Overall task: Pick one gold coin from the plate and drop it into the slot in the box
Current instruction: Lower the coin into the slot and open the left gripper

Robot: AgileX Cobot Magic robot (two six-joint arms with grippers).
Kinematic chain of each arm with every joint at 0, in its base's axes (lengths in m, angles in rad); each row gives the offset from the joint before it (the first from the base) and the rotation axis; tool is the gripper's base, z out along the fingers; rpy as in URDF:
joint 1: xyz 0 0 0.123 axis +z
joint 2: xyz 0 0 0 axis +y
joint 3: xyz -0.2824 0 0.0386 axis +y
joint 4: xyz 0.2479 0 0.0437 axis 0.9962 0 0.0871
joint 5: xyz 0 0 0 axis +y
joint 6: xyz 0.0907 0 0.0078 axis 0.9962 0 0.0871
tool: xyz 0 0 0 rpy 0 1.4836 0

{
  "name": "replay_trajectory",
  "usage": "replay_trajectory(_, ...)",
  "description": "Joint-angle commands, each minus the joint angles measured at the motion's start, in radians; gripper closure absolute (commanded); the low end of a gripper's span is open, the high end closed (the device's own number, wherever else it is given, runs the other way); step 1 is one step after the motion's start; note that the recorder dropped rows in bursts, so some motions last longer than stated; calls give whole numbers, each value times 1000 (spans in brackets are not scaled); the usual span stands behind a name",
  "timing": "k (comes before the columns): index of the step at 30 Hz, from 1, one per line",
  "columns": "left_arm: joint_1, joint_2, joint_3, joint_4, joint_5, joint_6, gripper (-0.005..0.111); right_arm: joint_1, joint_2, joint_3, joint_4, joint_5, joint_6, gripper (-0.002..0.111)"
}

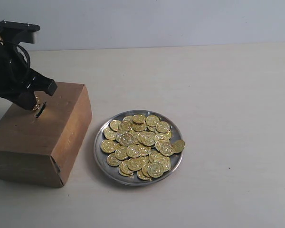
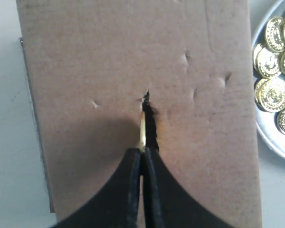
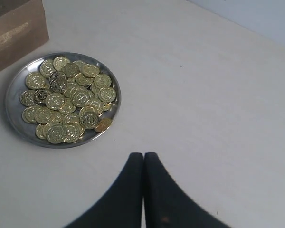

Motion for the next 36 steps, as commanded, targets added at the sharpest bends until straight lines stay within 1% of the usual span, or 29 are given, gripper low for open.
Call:
replay_trajectory(1,3,2,-6,-18,-10,0,107,1,-4,5,-3,-9,0,108)
replay_trajectory(24,3,9,-6,-28,-2,19,106,1,-4,5,-1,-8,0,108)
replay_trajectory(25,3,9,-6,-28,-2,19,104,1,-4,5,-1,-8,0,108)
replay_trajectory(27,3,9,-6,-28,-2,19,90,1,-4,5,-1,-8,0,108)
replay_trajectory(29,3,9,-6,-28,-2,19,79,1,-4,5,1,-8,0,108)
replay_trajectory(31,3,9,-6,-28,-2,19,63,1,-4,5,3,-8,0,108)
replay_trajectory(32,3,9,-6,-24,-2,19,58,1,-4,5,3,-8,0,108)
replay_trajectory(33,3,9,-6,-21,-2,19,58,1,-4,5,-7,-10,0,108)
replay_trajectory(35,3,-16,-6,-8,-11,19,68,1,-18,5,-39,-42,2,108)
replay_trajectory(36,3,-57,-6,-8,-42,19,83,1,-46,5,-61,-96,2,108)
